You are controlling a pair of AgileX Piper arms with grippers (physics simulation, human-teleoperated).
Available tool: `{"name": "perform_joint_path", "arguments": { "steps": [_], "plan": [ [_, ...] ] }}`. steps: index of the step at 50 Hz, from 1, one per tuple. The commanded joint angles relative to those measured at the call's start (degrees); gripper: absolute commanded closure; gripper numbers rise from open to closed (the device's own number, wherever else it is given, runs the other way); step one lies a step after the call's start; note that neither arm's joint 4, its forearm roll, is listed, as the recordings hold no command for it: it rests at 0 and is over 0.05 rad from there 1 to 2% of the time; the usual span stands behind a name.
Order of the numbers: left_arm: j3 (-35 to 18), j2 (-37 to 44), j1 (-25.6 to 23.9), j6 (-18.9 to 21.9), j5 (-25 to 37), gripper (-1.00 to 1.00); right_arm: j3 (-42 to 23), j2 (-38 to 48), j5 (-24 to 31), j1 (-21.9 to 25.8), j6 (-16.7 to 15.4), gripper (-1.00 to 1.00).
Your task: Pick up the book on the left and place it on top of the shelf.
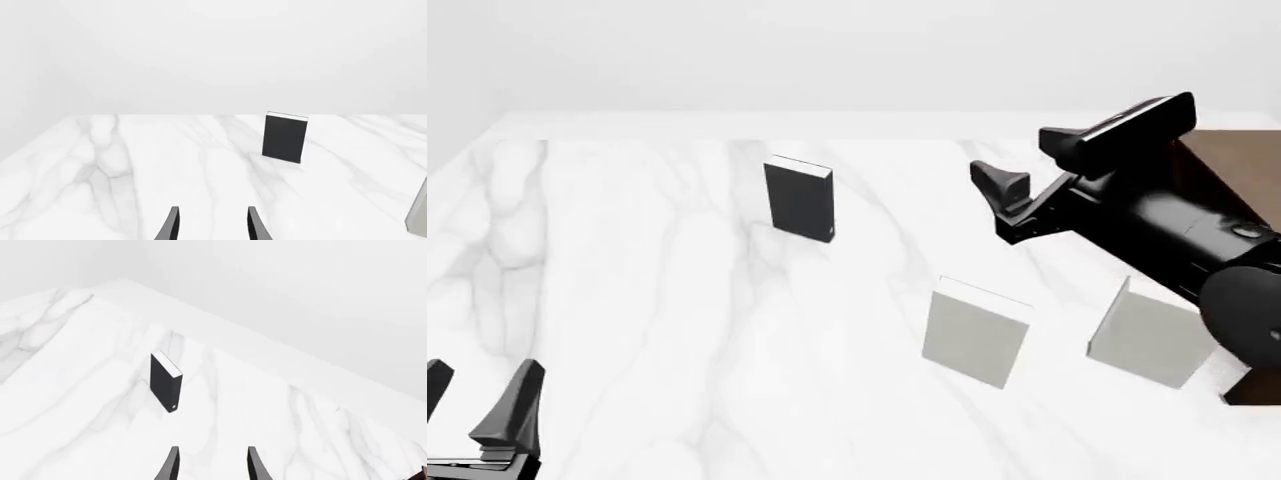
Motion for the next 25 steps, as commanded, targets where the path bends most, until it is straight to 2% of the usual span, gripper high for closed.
{"name": "perform_joint_path", "arguments": {
  "steps": [1, 25],
  "plan": [
    [0.0, 0.0, 0.0, 0.0, 0.0, -1.0, -2.4, 6.78, -3.3, 1.78, 0.48, -1.0],
    [0.0, 0.0, 0.0, 0.0, 0.0, -1.0, -7.36, 15.98, -7.6, 2.35, 1.09, -1.0]
  ]
}}
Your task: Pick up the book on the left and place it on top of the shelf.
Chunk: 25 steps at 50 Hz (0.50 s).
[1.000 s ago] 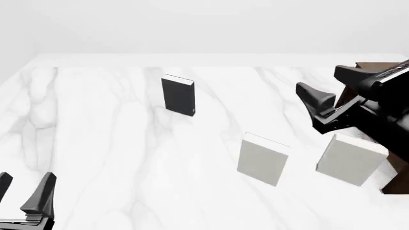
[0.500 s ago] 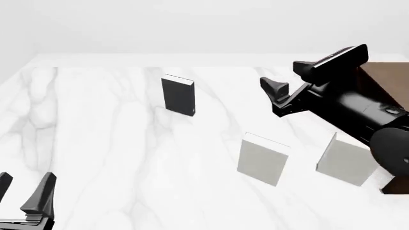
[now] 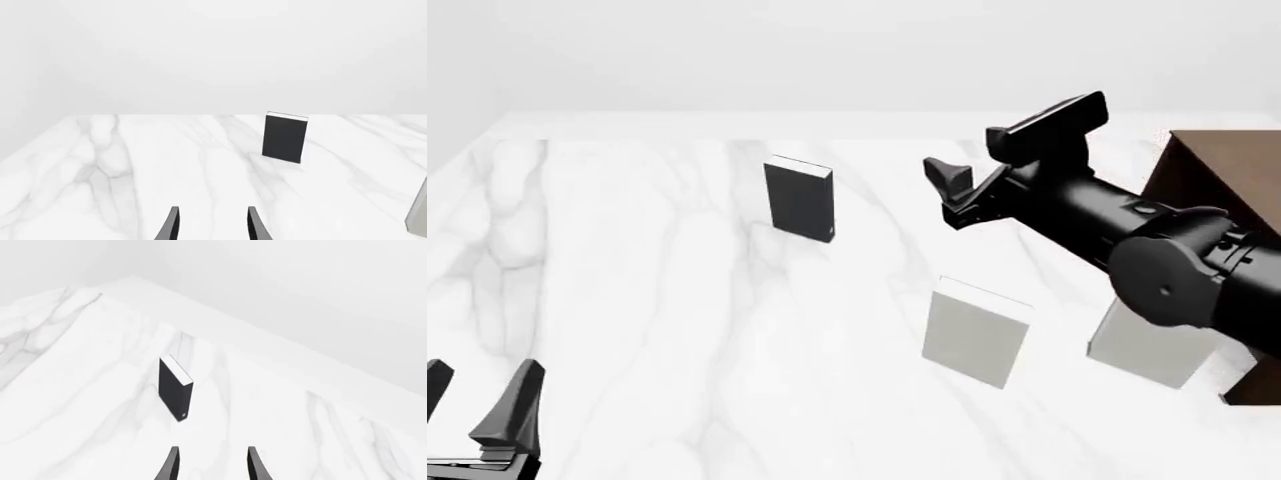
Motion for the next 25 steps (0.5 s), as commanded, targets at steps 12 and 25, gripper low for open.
{"name": "perform_joint_path", "arguments": {
  "steps": [12, 25],
  "plan": [
    [0.0, 0.0, 0.0, 0.0, 0.0, -1.0, -8.18, 11.5, -2.85, 1.45, 0.17, -1.0],
    [0.0, 0.0, 0.0, 0.0, 0.0, -1.0, -19.63, 26.02, -5.4, 4.22, 2.52, -1.0]
  ]
}}
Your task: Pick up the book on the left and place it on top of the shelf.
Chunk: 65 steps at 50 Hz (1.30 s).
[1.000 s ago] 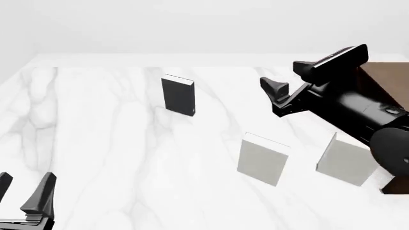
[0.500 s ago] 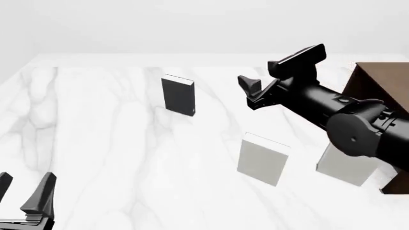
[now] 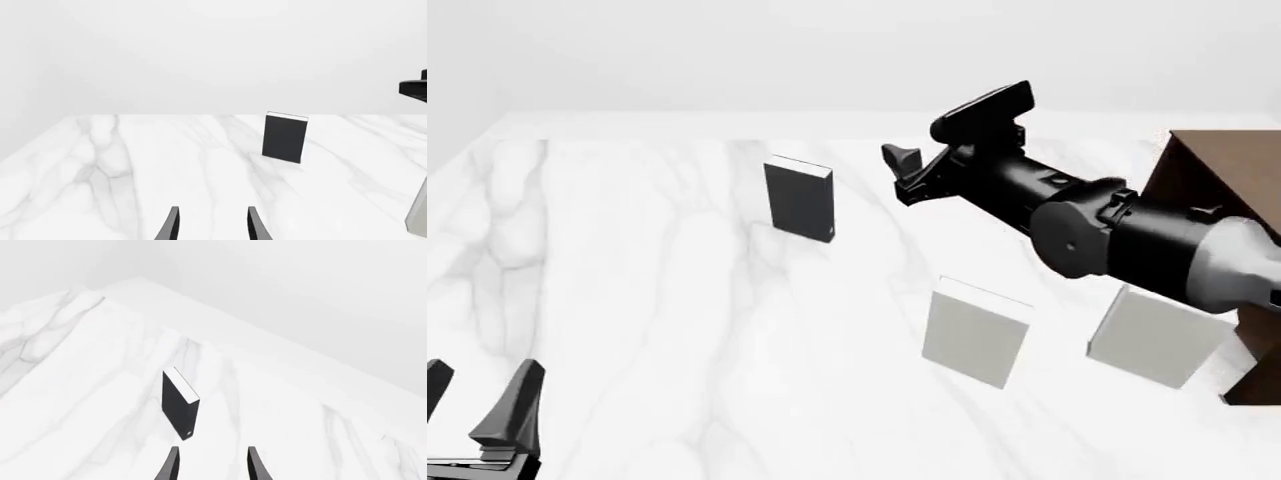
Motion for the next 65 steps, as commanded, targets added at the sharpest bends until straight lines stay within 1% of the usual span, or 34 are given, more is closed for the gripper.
{"name": "perform_joint_path", "arguments": {
  "steps": [1, 25, 31, 42, 65],
  "plan": [
    [0.0, 0.0, 0.0, 0.0, 0.0, -1.0, -10.02, 13.04, -2.13, 2.84, 2.06, -1.0],
    [0.0, 0.0, 0.0, 0.0, 0.0, -1.0, -13.78, 18.35, -3.09, 2.74, 3.25, -1.0],
    [0.0, 0.0, 0.0, 0.0, 0.0, -1.0, -15.78, 20.73, -4.19, 1.67, 3.12, -1.0],
    [0.0, 0.0, 0.0, 0.0, 0.0, -1.0, -16.64, 22.37, -4.29, 0.84, 3.12, -1.0],
    [0.0, 0.0, 0.0, 0.0, 0.0, -1.0, -19.7, 27.35, -5.1, 0.92, 4.61, -1.0]
  ]
}}
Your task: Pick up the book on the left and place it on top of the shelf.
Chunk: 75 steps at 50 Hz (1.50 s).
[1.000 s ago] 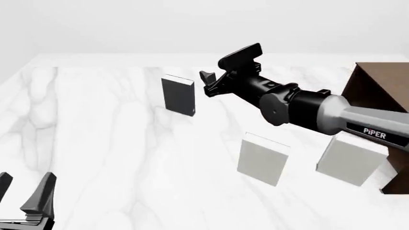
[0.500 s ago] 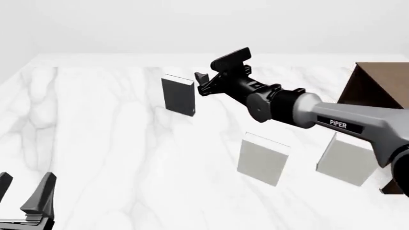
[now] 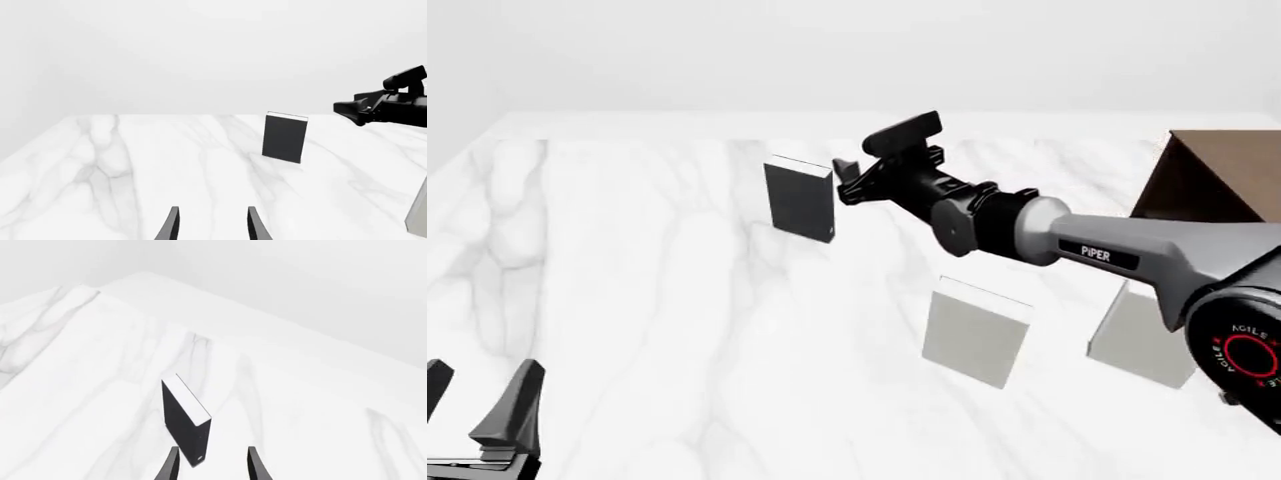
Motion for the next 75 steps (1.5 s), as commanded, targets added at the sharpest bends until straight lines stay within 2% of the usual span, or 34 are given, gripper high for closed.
{"name": "perform_joint_path", "arguments": {
  "steps": [1, 52, 75],
  "plan": [
    [0.0, 0.0, 0.0, 0.0, 0.0, -1.0, -1.57, 2.3, -0.35, -0.04, 0.65, -1.0],
    [0.0, 0.0, 0.0, 0.0, 0.0, -1.0, -5.81, 8.96, -1.76, 0.95, 3.04, -1.0],
    [0.0, 0.0, 0.0, 0.0, 0.0, -1.0, -11.39, 13.2, -0.5, 1.55, 3.26, -1.0]
  ]
}}
